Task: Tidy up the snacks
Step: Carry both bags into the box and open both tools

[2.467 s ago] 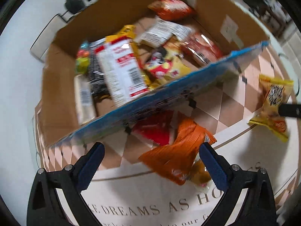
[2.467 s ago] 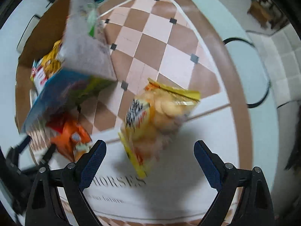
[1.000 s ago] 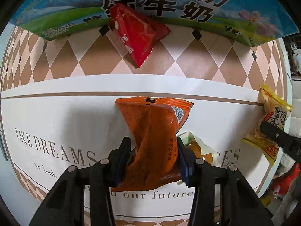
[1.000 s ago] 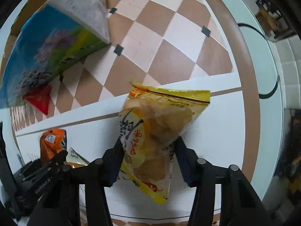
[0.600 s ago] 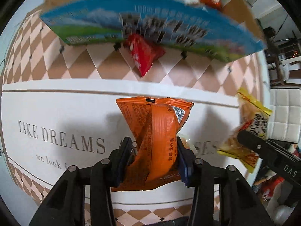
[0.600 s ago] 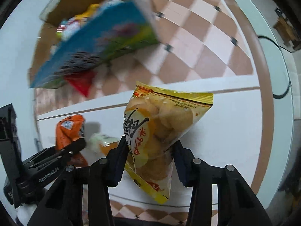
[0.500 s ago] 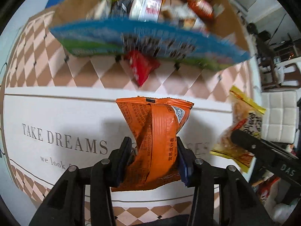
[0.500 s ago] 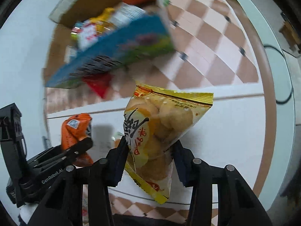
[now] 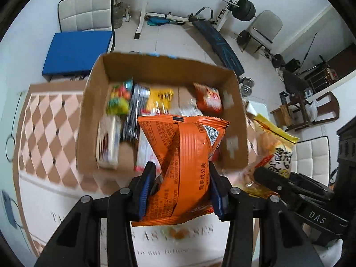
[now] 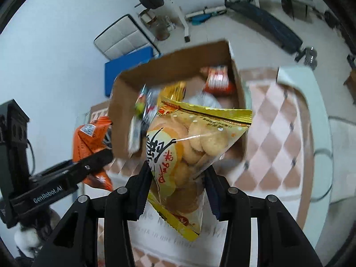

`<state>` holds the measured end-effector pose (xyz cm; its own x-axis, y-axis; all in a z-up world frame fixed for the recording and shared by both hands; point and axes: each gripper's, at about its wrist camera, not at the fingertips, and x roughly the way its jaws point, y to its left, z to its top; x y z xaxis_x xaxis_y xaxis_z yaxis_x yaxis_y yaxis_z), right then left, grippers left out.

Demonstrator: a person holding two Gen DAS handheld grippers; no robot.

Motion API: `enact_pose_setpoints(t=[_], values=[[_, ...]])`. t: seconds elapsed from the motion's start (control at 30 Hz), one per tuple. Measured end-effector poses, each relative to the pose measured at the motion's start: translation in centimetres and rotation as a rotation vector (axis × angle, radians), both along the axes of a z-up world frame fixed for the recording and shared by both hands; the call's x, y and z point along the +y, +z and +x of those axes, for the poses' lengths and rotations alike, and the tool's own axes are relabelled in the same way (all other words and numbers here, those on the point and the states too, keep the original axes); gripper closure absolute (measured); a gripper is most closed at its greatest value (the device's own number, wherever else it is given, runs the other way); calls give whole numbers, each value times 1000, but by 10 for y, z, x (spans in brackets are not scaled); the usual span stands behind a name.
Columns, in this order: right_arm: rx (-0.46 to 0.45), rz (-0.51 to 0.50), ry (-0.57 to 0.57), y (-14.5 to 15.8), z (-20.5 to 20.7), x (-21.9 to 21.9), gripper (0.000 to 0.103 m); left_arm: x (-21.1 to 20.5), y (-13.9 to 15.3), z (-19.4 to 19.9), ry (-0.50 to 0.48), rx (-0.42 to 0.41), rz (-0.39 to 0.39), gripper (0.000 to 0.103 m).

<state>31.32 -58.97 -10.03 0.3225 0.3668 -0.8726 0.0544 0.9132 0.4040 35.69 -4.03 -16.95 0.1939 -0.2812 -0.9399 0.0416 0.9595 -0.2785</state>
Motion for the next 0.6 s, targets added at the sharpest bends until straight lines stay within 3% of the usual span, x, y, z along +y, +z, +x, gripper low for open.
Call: enact_pose_setpoints(t=[0.13,0.33,0.6], values=[[4,-45,-7,-6,47,-3,55,-2,-21,50,-16,51,9,61],[58,-67,-11,-40,102,-8,55,-21,-66,115,-59,144,43,61],[128,-83,20,-82,146,1,55,-39,-103,155,-105,222,79,60]])
